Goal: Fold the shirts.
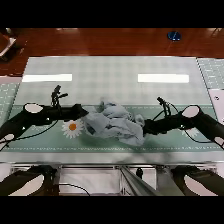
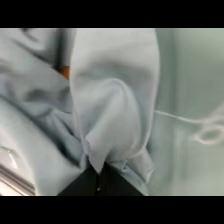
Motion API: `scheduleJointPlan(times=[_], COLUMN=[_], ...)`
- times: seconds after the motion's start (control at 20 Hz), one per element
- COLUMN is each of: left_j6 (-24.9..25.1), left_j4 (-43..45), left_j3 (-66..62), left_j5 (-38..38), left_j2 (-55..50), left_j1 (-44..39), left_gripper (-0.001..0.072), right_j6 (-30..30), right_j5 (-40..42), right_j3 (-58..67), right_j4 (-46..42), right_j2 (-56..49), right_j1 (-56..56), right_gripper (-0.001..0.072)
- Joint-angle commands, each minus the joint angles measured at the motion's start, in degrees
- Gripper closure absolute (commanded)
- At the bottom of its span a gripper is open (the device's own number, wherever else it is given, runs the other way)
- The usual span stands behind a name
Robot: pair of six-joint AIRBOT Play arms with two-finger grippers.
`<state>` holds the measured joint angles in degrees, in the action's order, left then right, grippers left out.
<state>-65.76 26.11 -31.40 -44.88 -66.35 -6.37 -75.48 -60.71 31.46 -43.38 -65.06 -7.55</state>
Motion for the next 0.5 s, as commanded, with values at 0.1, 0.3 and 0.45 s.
scheduleJointPlan(times=[0.1,0.3,0.45], left_j6=[2.0,0.3,-2.8], left_j4=[-0.7,-0.4,2.5], left_j3=[-15.6,-37.4,-52.3], left_j5=[-5.8,-6.3,-7.4], left_j2=[8.4,15.5,19.8], left_j1=[3.4,5.7,8.3], left_gripper=[0.0686,0.0686,0.0686], right_j6=[-3.3,-8.0,-8.6], right_j5=[-7.9,-13.6,-18.8], right_j3=[23.0,57.7,79.5], right_j4=[-6.3,-17.7,-23.9], right_j2=[6.2,8.4,9.2], right_j1=[0.0,1.2,1.2], right_gripper=[0.0684,0.0684,0.0684])
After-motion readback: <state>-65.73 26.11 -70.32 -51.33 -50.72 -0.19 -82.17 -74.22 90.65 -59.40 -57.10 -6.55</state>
